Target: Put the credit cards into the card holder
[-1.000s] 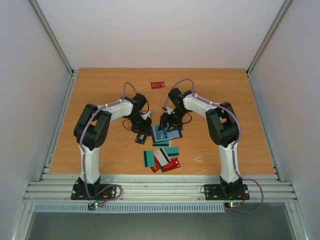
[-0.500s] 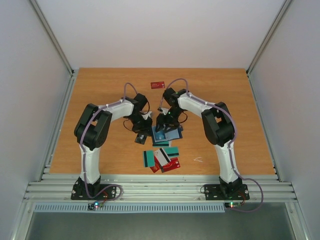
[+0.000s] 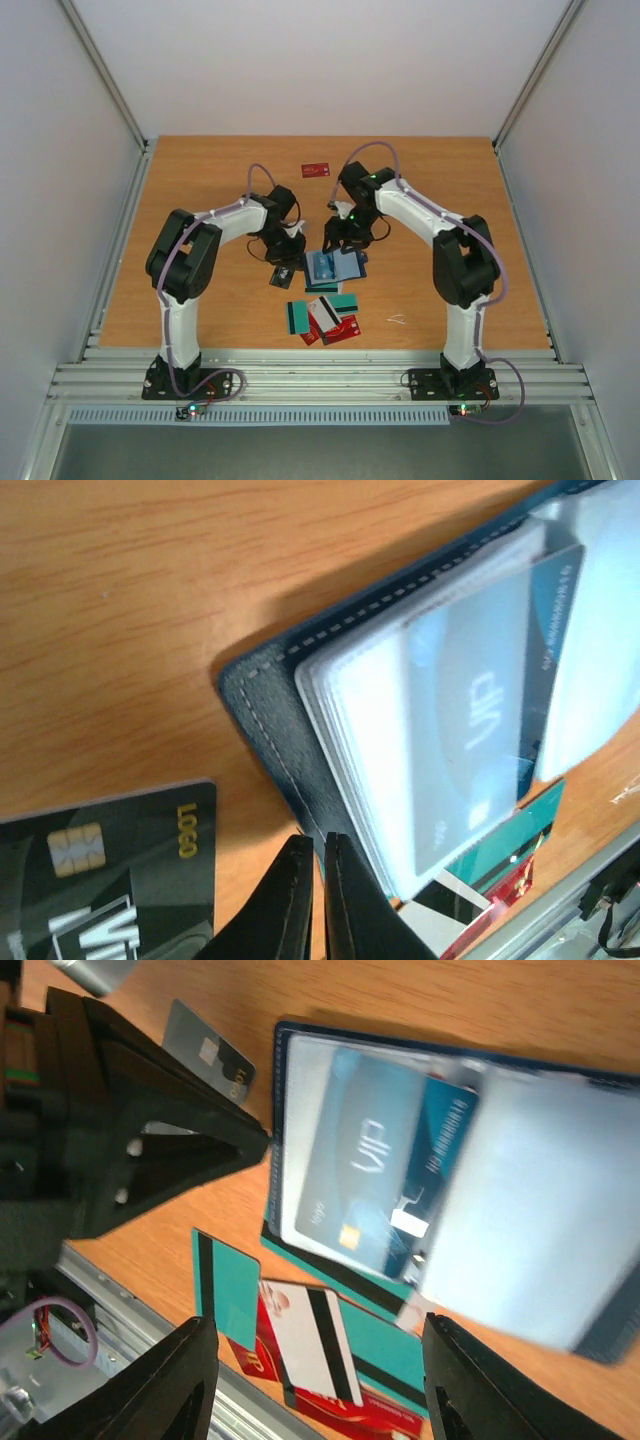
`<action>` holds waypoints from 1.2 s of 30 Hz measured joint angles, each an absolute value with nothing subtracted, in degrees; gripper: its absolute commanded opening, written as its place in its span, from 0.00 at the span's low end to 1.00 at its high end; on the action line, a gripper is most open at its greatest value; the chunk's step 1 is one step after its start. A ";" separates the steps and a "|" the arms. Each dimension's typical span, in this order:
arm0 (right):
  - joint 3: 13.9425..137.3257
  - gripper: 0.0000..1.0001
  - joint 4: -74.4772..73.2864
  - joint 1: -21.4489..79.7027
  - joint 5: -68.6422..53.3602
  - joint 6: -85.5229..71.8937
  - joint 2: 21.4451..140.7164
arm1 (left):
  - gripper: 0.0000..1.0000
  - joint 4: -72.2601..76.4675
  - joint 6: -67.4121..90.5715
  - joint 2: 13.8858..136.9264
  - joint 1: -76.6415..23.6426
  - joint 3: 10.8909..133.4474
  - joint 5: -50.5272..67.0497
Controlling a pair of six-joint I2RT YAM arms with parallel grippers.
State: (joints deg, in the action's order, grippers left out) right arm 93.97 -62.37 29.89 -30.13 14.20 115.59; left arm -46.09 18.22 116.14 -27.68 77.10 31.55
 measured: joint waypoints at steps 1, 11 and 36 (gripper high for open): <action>93.10 0.58 -62.37 29.50 -29.50 14.13 114.19 | 0.10 -46.00 18.26 115.68 -27.68 76.99 31.53; 82.74 0.51 -59.51 23.92 -25.47 11.18 109.01 | 0.31 -42.44 22.15 110.39 -26.57 72.16 33.15; 81.19 0.22 -47.81 24.73 -38.39 6.00 117.08 | 0.42 -32.34 29.58 112.44 -24.77 68.34 39.48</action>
